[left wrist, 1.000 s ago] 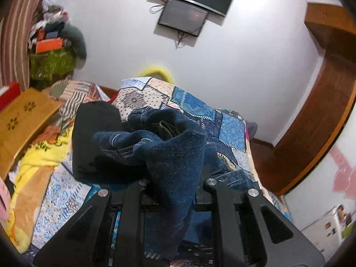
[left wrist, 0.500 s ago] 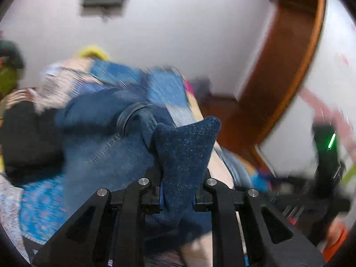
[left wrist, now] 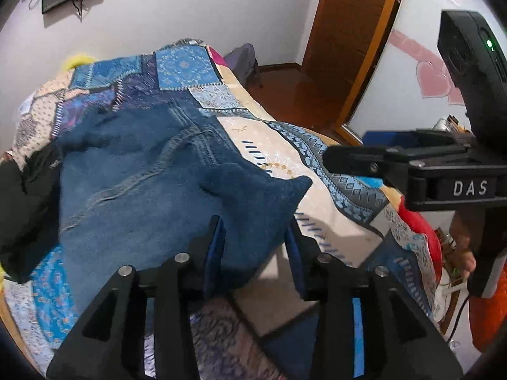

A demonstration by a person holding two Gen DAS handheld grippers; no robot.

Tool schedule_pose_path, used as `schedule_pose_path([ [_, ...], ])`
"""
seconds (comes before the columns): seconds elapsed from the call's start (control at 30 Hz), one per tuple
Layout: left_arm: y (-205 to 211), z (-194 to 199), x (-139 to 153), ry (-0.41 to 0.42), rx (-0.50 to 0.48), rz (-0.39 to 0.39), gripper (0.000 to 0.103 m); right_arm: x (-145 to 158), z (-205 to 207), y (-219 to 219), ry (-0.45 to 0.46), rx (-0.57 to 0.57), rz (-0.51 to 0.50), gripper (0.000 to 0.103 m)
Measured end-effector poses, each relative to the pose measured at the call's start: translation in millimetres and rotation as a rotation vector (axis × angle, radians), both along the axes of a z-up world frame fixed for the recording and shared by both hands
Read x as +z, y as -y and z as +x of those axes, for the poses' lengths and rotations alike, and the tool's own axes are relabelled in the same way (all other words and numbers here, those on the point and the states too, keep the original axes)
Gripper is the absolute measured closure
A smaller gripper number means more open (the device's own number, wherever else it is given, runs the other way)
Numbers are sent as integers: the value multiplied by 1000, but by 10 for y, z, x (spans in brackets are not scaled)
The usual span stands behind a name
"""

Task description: Fold large clothes

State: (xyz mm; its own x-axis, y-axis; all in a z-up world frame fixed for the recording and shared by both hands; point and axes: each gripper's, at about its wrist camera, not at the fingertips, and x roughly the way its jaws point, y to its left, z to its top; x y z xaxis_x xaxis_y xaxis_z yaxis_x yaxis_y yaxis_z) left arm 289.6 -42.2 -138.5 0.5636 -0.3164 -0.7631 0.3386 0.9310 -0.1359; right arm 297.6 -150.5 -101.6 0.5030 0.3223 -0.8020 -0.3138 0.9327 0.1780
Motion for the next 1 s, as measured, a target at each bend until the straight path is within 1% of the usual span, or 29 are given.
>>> schedule_pose_path([
  [0.1,-168,-193,175,74,29,22,55,109,-60,-136,37,40,17,22],
  [0.17,-343,-309,282,125,63,25,44,149,-80,-238,46,69,32,22],
  [0.27,-569,-384,356,173,123,47,38,126,-59,-419,48,105,33,22],
  [0.33,-727,-369,348,177,169,78,37,61,-34,-526,36,119,20,22],
  [0.4,-892,-296,274,148,225,105,37,-30,-3,-597,14,129,8,22],
  [0.47,-1008,-259,202,119,255,101,37,-136,19,-625,-7,123,-21,22],
  [0.6,-1190,-195,-11,59,308,87,37,-325,11,-579,-23,95,-117,22],
  [0.67,-1233,-181,-117,33,322,82,37,-394,-4,-508,-42,95,-115,22],
  [0.7,-1250,-157,-193,13,327,83,37,-429,-6,-456,-61,88,-97,21],
  [0.8,-1272,-105,-362,-34,325,81,37,-416,6,-386,-93,83,-58,20],
  [0.87,-1285,-115,-410,-40,326,72,37,-360,38,-399,-99,92,-52,20],
  [1.0,-1308,-117,-398,-38,321,59,37,-254,108,-493,-63,110,-65,20],
])
